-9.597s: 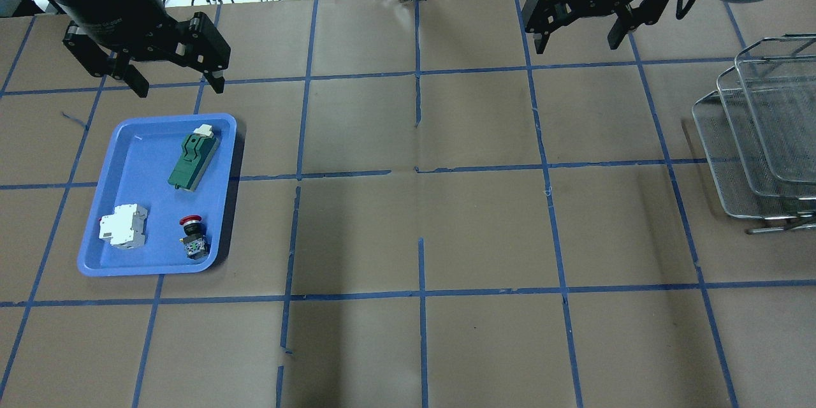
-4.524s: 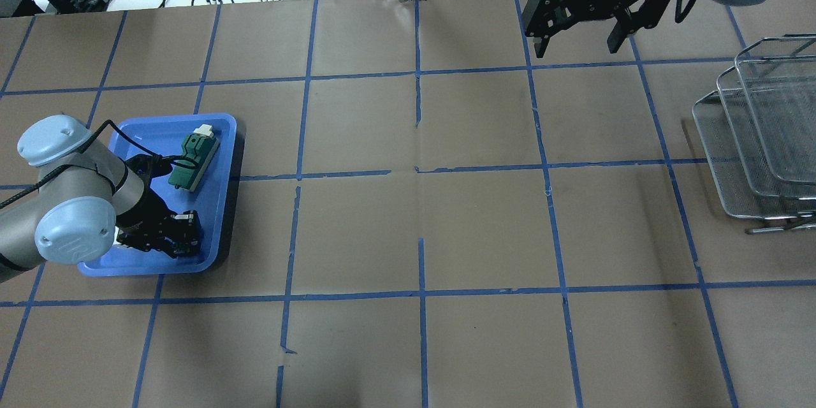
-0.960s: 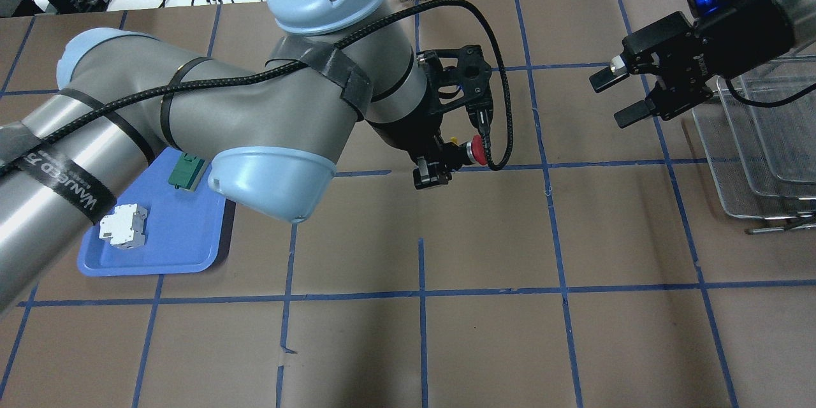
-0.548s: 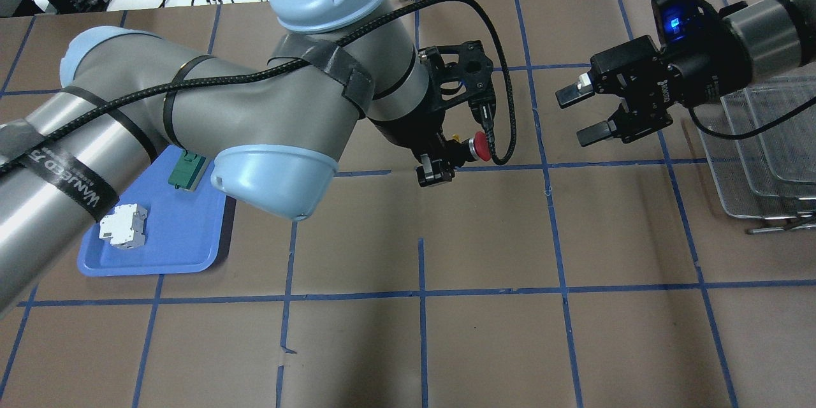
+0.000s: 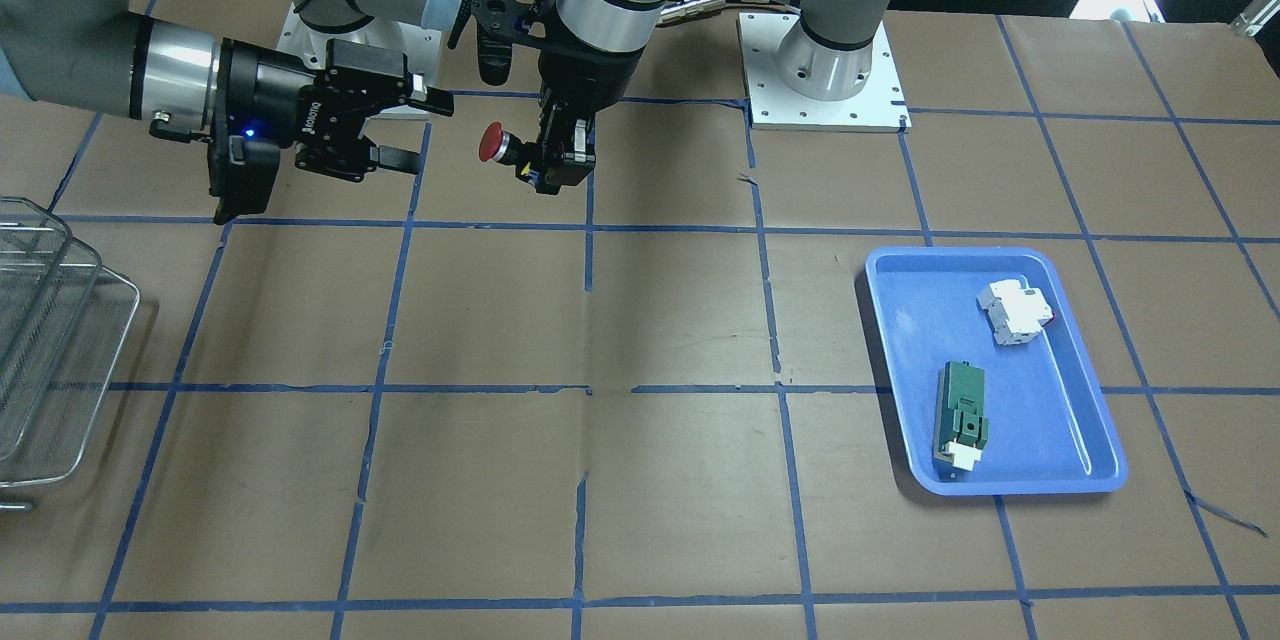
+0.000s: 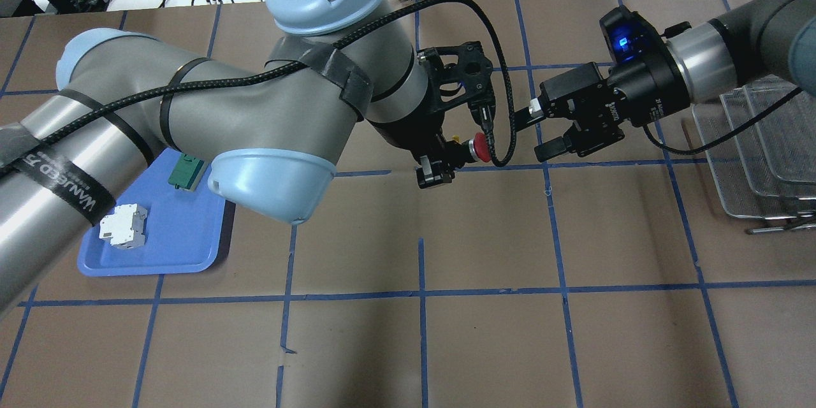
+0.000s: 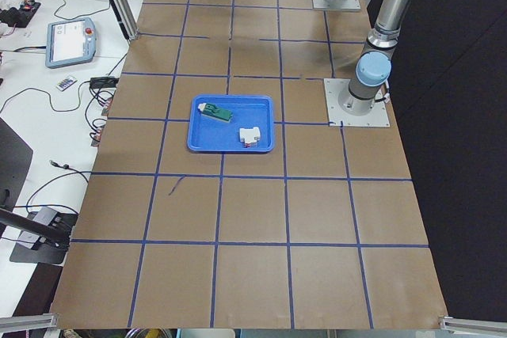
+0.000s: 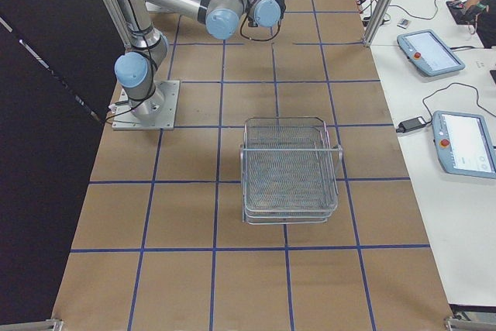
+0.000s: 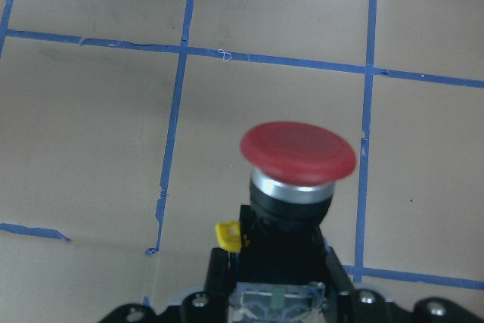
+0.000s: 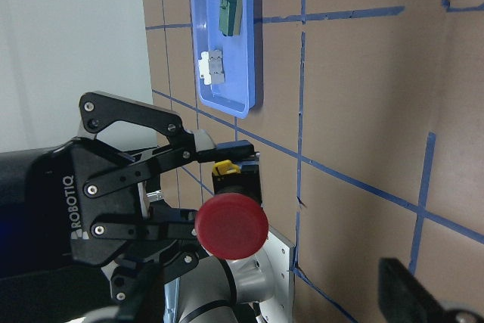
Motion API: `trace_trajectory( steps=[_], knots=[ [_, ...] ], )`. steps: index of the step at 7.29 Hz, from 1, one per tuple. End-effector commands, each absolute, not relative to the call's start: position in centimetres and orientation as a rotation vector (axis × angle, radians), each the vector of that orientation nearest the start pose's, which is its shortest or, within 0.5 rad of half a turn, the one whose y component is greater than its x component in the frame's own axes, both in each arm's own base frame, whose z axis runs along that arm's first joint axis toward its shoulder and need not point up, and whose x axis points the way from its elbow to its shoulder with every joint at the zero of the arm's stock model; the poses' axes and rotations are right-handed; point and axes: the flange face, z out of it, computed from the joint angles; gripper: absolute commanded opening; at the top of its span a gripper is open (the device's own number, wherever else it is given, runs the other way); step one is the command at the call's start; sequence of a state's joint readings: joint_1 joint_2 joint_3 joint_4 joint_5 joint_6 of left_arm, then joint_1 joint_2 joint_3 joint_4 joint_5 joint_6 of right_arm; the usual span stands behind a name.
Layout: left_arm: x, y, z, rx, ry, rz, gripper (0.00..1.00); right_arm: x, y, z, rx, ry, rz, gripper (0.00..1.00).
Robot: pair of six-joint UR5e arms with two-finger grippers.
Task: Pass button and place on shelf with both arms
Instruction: 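Bring the right gripper toward the red push button held by the left gripper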
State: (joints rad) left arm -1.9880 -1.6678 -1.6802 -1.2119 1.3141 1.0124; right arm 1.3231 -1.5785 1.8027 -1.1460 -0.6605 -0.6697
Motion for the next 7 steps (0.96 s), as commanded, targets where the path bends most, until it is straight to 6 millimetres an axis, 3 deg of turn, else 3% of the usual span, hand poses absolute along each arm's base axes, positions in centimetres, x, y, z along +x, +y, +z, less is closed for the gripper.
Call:
trace_trajectory(
  steps=[1,2,4,7],
  knots=[
    [-36.3,-42.8,42.5,2.201,2.487,-0.367,0.0,13.1,-45.8,39.5,-0.08,2.05,0.202,1.0],
    [-36.3,-42.7,42.4,2.201,2.487,-0.367,0.0,13.2,-45.8,39.2,-0.083,2.051,0.2,1.0],
    [-36.3,-42.8,42.7,2.2,2.486,-0.377,0.0,13.2,-45.8,38.8,-0.091,2.059,0.206,0.85],
    [-36.4,-42.7,42.8,2.202,2.484,-0.379,0.0,13.4,-45.8,38.3,-0.093,2.056,0.194,0.86]
  ],
)
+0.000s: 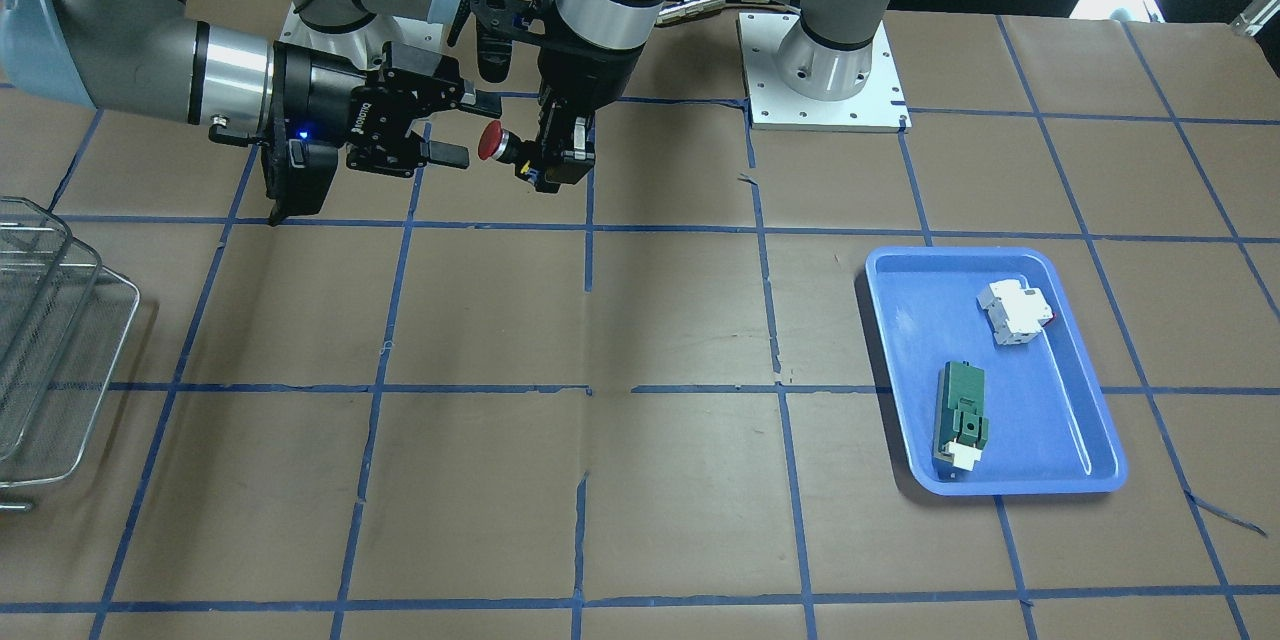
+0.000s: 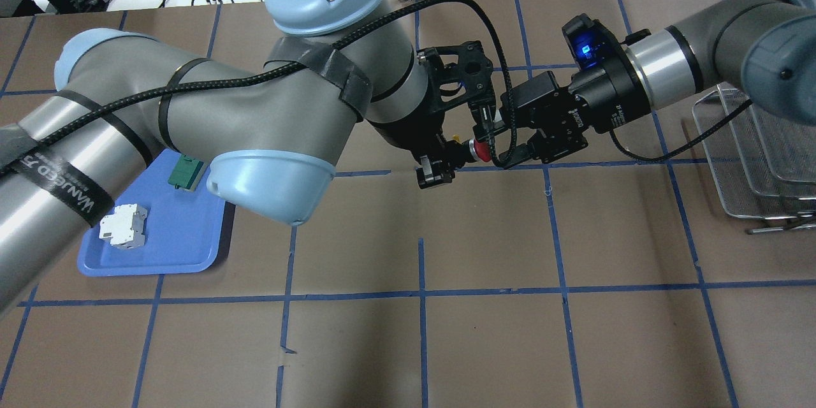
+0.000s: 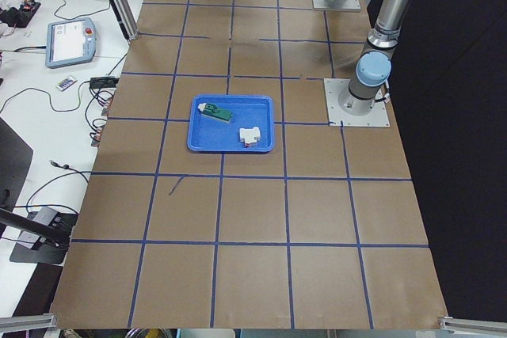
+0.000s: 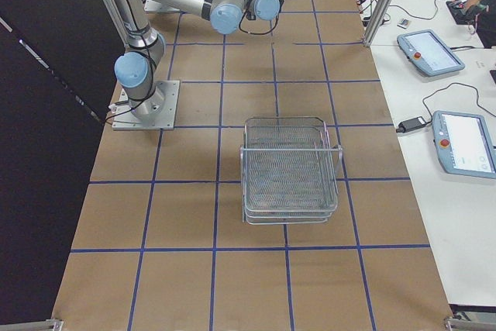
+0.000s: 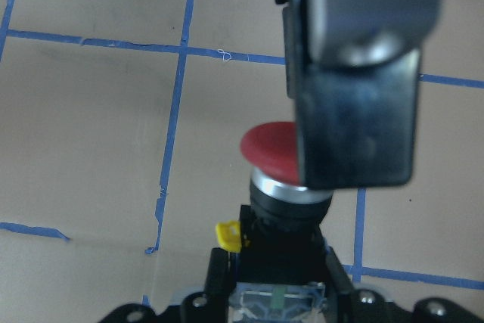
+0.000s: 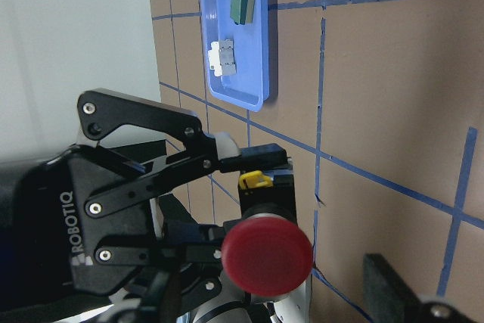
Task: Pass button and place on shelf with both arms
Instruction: 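Bring the right gripper toward the red push button held by the left gripper, then close the right gripper on the red push button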
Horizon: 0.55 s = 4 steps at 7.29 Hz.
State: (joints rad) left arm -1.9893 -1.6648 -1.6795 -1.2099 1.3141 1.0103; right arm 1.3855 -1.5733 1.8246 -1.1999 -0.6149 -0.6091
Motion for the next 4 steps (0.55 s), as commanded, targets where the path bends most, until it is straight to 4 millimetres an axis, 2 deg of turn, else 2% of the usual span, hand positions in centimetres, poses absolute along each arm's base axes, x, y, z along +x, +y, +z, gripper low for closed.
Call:
trace_trajectory(
  steps=[1,4],
  knots=[
    [-36.4,-42.7,42.7,2.199,2.486,-0.376,0.0,13.4,-45.8,38.3,-0.1,2.058,0.184,0.86],
    [-36.3,-42.6,42.7,2.199,2.486,-0.376,0.0,14.5,-45.6,38.2,-0.125,2.059,0.194,0.86]
  ],
)
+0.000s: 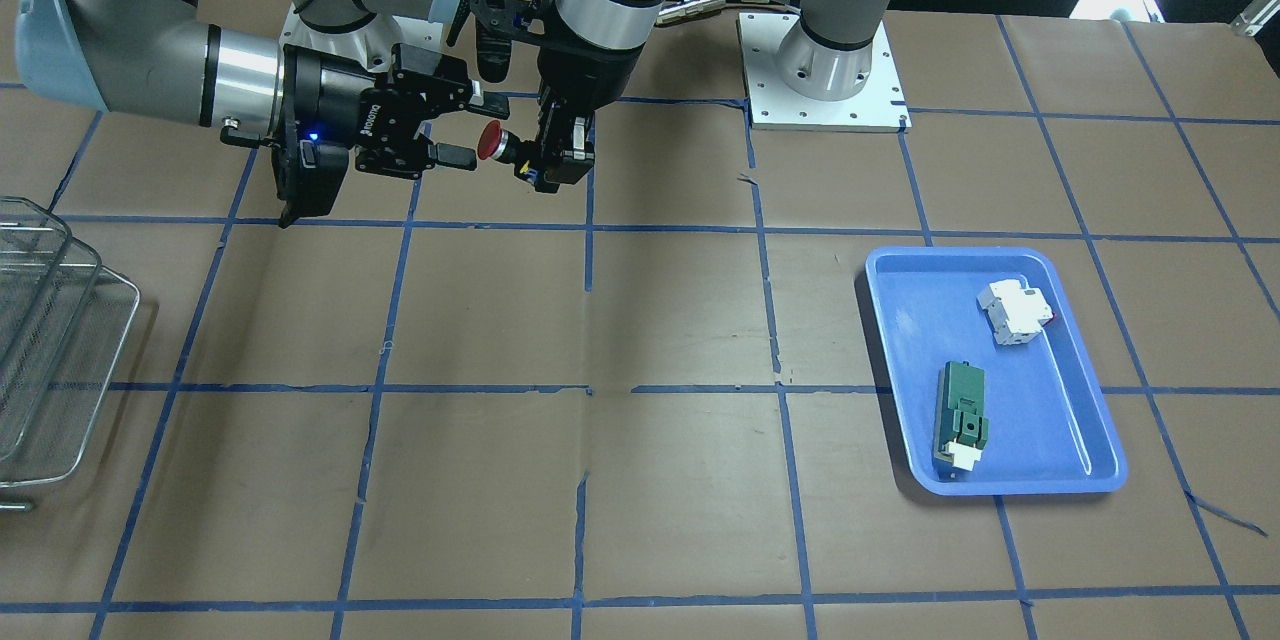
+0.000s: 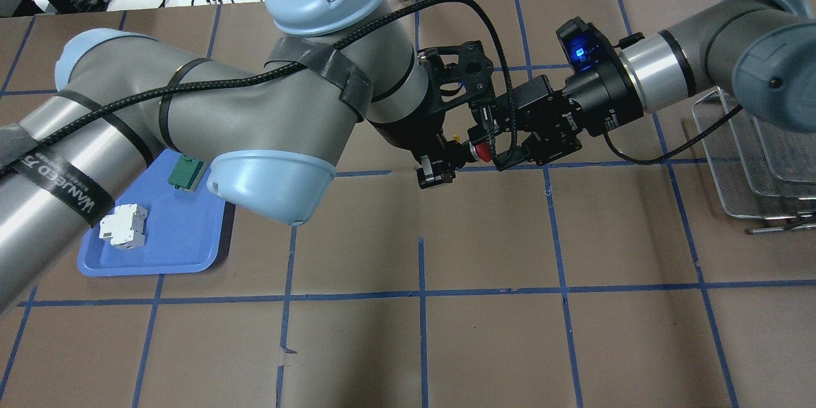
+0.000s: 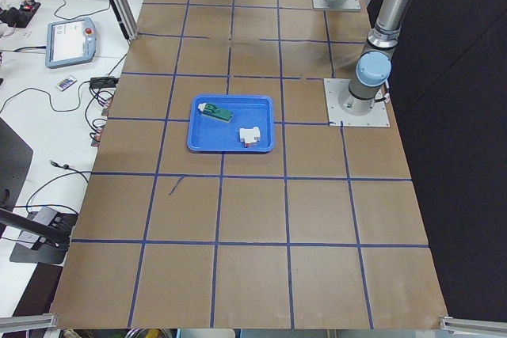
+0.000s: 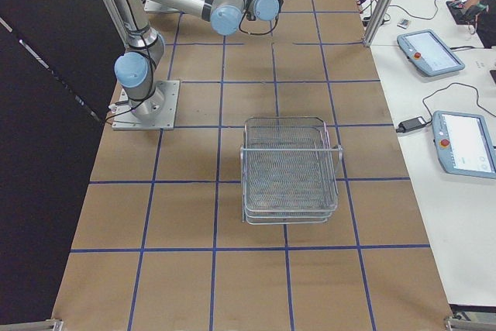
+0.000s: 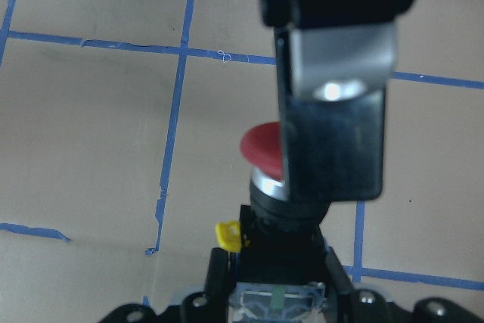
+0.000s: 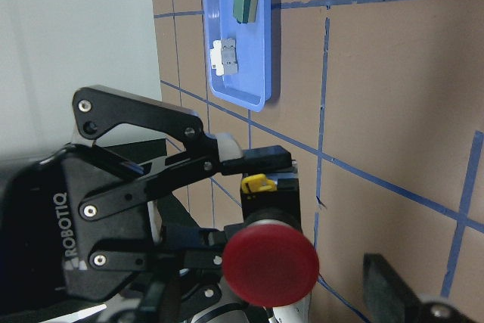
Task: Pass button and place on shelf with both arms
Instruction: 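Close the right gripper on the red push button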
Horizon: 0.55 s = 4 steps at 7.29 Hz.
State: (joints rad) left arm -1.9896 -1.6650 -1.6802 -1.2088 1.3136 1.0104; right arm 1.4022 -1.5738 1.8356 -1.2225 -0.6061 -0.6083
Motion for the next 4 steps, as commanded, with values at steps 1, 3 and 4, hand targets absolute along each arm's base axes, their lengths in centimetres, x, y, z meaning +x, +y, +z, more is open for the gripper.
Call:
trace_trajectory(
  steps=[1,3,4],
  knots=[
    [-36.34,-42.65,42.67,2.201,2.484,-0.376,0.0,14.43,-45.58,38.27,-0.131,2.063,0.193,0.8],
    [-36.33,-42.61,42.76,2.202,2.484,-0.379,0.0,14.37,-45.65,38.4,-0.144,2.074,0.183,0.24],
    [-36.31,-42.59,42.68,2.199,2.486,-0.376,0.0,14.36,-45.68,38.46,-0.145,2.075,0.181,0.18]
  ],
)
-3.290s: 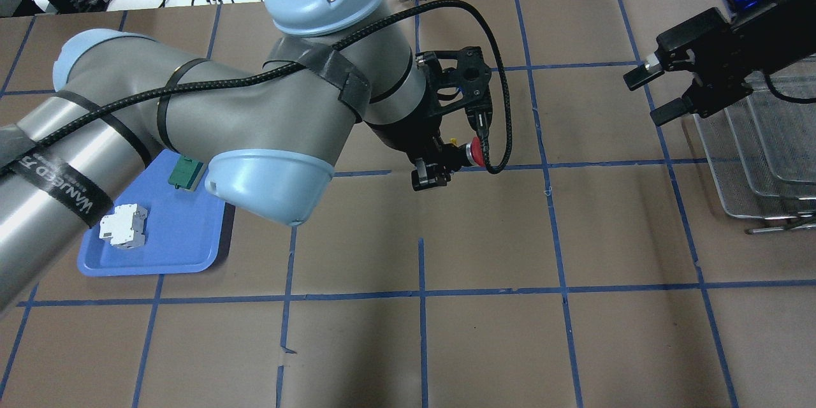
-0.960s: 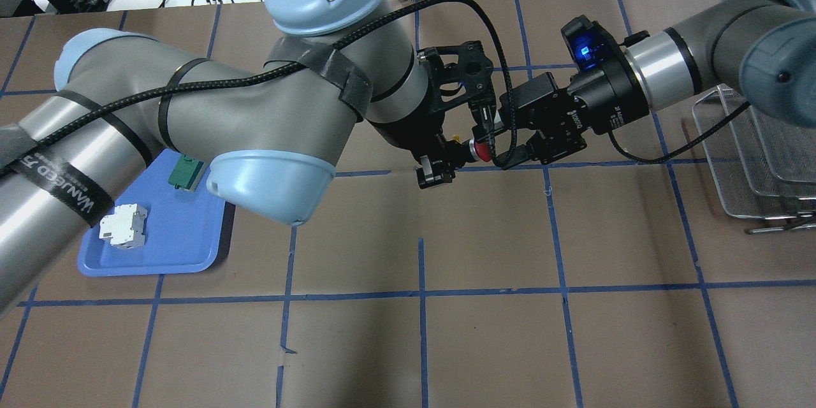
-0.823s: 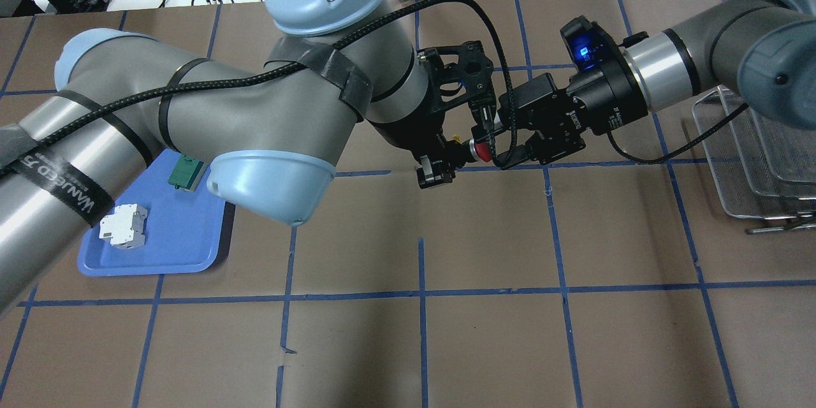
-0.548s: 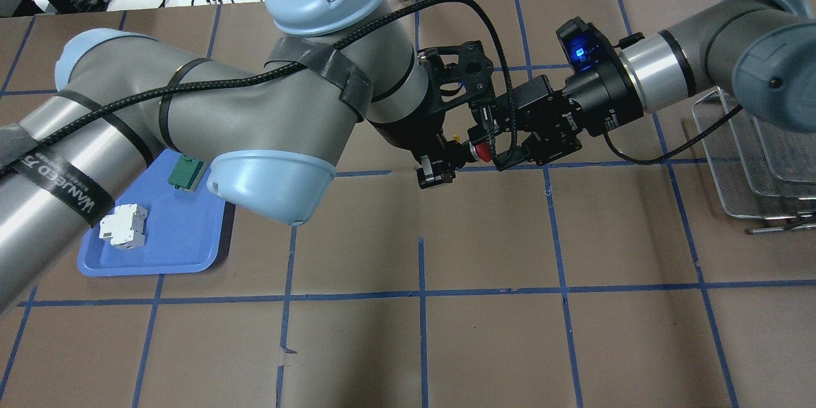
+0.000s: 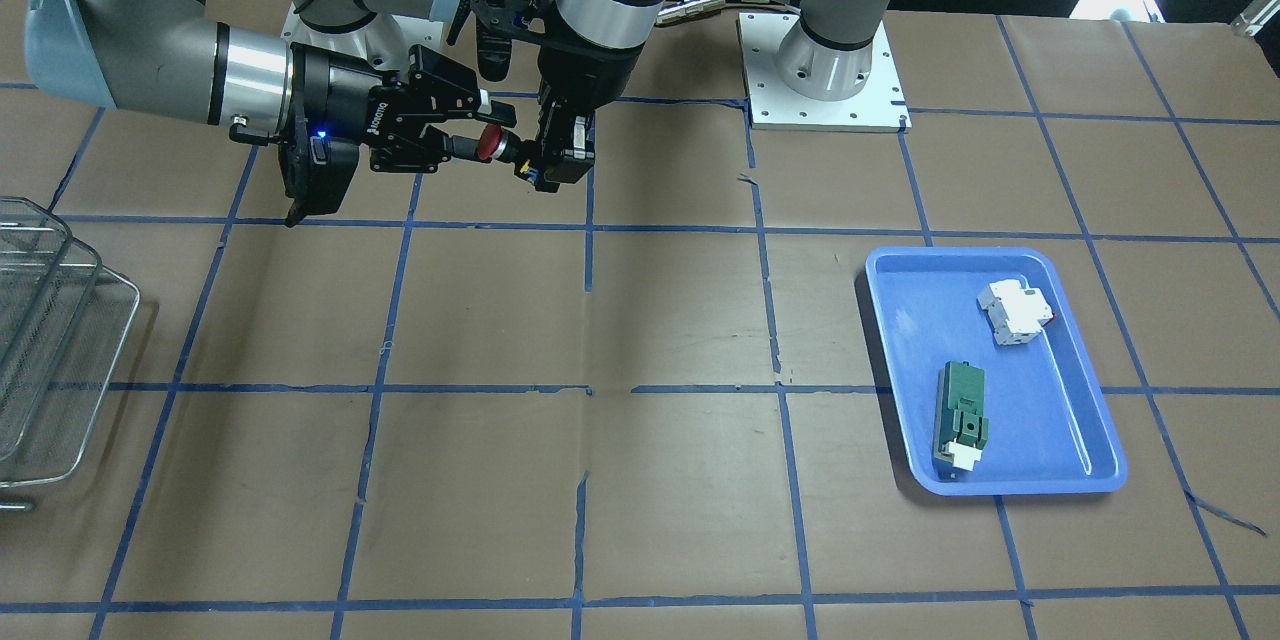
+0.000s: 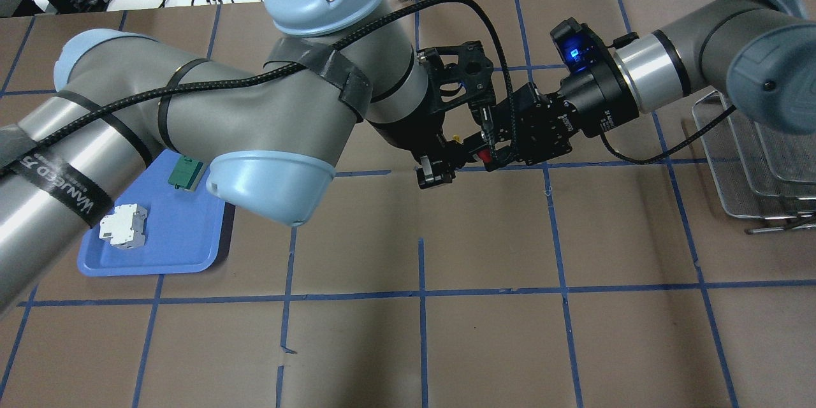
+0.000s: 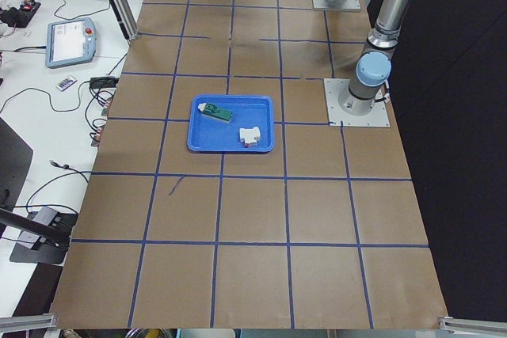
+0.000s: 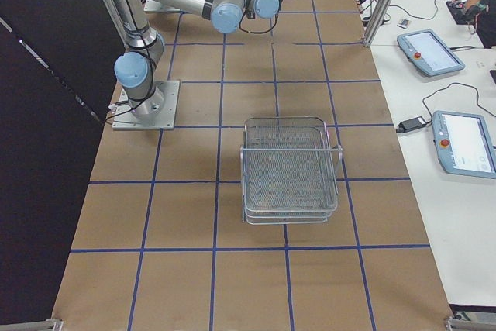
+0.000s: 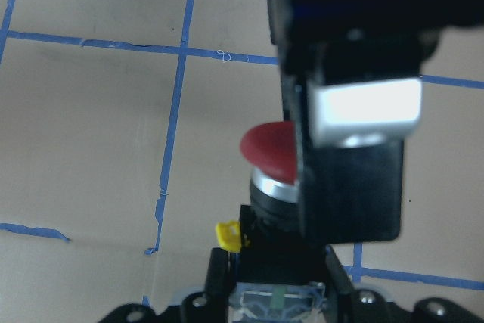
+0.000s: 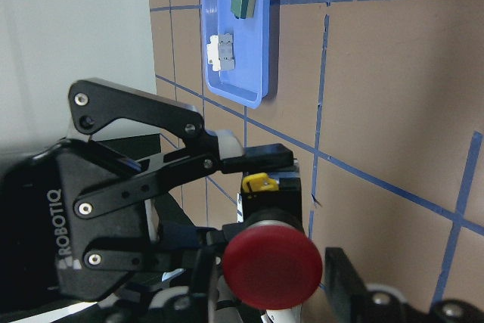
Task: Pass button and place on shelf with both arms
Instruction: 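Close the right gripper on the red push button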
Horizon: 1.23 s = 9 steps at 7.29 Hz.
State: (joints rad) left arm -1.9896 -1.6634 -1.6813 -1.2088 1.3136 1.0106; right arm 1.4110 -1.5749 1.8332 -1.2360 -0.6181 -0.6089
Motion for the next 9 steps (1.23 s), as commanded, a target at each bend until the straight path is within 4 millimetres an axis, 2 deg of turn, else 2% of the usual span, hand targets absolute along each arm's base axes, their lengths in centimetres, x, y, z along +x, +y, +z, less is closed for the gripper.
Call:
trace_trajectory(
  steps=[1,2,3,4,7,8,9],
  knots=[
    [-36.3,-42.6,42.8,2.199,2.485,-0.378,0.0,14.4,-45.7,38.5,-0.146,2.075,0.18,0.17],
    [-36.3,-42.6,42.8,2.199,2.484,-0.38,0.04,14.4,-45.7,38.6,-0.145,2.076,0.179,0.17],
    [-36.3,-42.6,42.9,2.198,2.483,-0.383,0.54,14.3,-45.8,38.6,-0.145,2.076,0.179,0.17],
    [-36.3,-42.5,42.9,2.198,2.483,-0.383,1.0,14.3,-45.8,38.6,-0.145,2.076,0.179,0.17],
    [-35.9,-42.6,43.2,2.185,2.482,-0.381,1.0,14.1,-46.1,39.0,-0.153,2.085,0.169,0.18],
    [-34.2,-43.7,43.1,2.109,2.527,-0.357,1.0,12.5,-46.5,39.8,-0.172,2.149,0.154,0.18],
    [-30.3,-46.2,42.7,1.966,2.634,-0.321,1.0,10.1,-47.6,41.5,-0.172,2.24,0.138,0.17]
  ],
)
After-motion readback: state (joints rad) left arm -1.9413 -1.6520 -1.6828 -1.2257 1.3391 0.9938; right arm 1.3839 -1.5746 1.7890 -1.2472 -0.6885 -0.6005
